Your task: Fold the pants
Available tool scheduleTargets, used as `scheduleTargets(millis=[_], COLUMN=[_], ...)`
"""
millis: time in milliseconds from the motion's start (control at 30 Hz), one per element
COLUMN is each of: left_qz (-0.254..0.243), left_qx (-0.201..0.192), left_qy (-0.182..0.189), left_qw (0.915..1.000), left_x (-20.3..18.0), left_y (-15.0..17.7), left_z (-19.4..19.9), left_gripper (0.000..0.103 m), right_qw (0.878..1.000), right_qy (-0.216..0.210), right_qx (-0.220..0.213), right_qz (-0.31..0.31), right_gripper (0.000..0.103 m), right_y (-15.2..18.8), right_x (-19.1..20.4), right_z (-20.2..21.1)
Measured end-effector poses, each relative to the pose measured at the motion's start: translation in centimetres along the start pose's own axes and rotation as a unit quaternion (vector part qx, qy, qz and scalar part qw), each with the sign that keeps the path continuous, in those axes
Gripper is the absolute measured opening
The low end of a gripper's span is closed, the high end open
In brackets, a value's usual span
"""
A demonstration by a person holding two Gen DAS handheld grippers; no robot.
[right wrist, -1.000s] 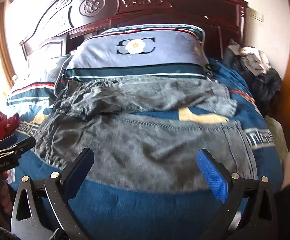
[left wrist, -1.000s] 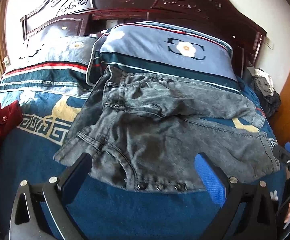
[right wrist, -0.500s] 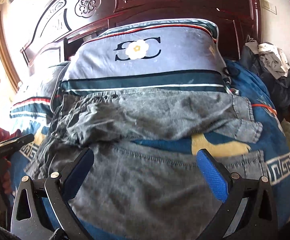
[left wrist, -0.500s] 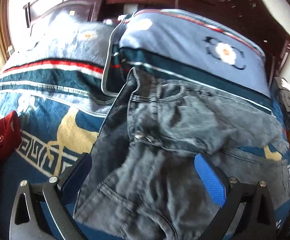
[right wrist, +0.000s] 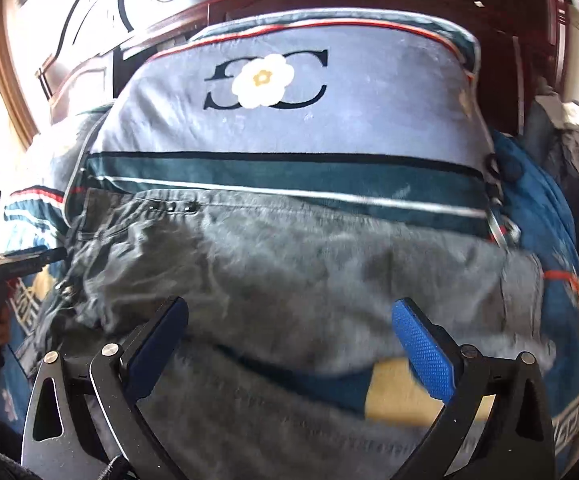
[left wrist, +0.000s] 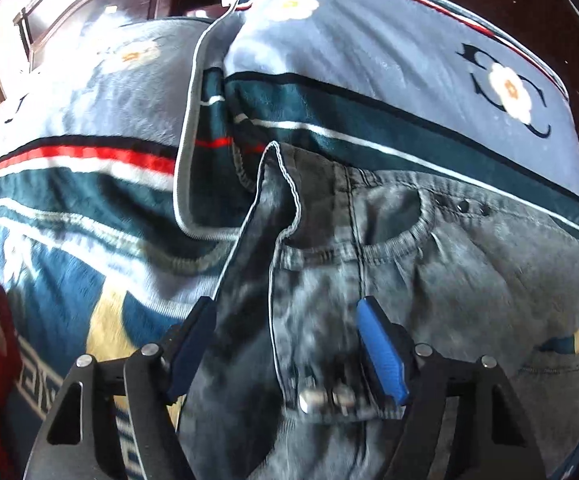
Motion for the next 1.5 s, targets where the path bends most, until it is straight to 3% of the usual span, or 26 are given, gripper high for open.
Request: scheduleTargets(millis=[300, 467, 667, 733, 800, 867, 933, 967, 1033, 1300, 1500], left_qz=[0.018, 0.003, -0.003, -0.024, -0.039, -0.057, -0.066, -0.063, -0.052, -0.032, -0.028], left_qx=[-0.003, 0.011, 0.017, 0.011, 0.006, -0.003, -0.013, -0.018, -0.027, -0.078, -0.101], left_qy=[-0.018, -0.029, -0.039, -0.045, -0.043, -0.042, -0.046, -0.042, -0.029, 0.04, 0.089], left_qw=[0.9997, 0.9995, 0.9991, 0.9986, 0.9983, 0.9975, 0.9966, 0.9969, 0.9979, 0.9957, 0.9905], left_x=[2.6, 2.7, 2.3, 1.6, 1.3, 0.5, 0.2, 0.3, 0.8, 1.6, 1.8], left_y=[-4.3, -6.0, -7.1, -7.3, -7.7, -8.1, -8.4, -8.5, -8.4, -7.8, -3.8], left_z=[-3.4, -5.8, -8.5, -8.9, -8.9, -8.4, -7.7, -7.3, -6.2, 0.4, 6.7], left_gripper=[0.074, 0.074, 0.074, 0.065, 0.043, 0.029, 0.024, 0.022, 0.022, 0.013, 0.013], right_qw=[0.998, 0.996, 0.993, 0.991, 0.989, 0.987, 0.987, 0.987, 0.985, 0.988, 0.991], right_qy=[-0.004, -0.01, 0.015, 0.028, 0.044, 0.059, 0.059, 0.041, 0.048, 0.017, -0.019], right_qx=[0.056, 0.063, 0.071, 0.078, 0.085, 0.087, 0.091, 0.1, 0.09, 0.052, 0.028], right_qz=[0.036, 0.064, 0.098, 0.104, 0.112, 0.119, 0.121, 0.116, 0.142, 0.148, 0.127], right_gripper=[0.1, 0.1, 0.1, 0.1, 0.098, 0.081, 0.021, 0.017, 0.012, 0.011, 0.011], right_y=[-3.0, -4.0, -4.8, -4.9, -4.7, -4.6, -4.4, -4.2, -4.0, -4.1, -2.3], right_x=[0.1, 1.4, 1.4, 1.1, 0.9, 0.7, 0.9, 1.3, 2.1, 3.6, 3.2], right_z=[-7.2, -9.2, -11.6, -12.5, -13.5, -14.2, -14.4, -14.3, -13.6, -7.6, -1.5])
Point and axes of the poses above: each gripper's, at about its wrist camera, not at the fingertips, and z roughly against the way its jaws point, x to its left, y to its underside, the point moved 8 cm from there along -z, roughly the way its jaws point, and after that the axes turned 11 degrees about -z, right-handed, at the moved point
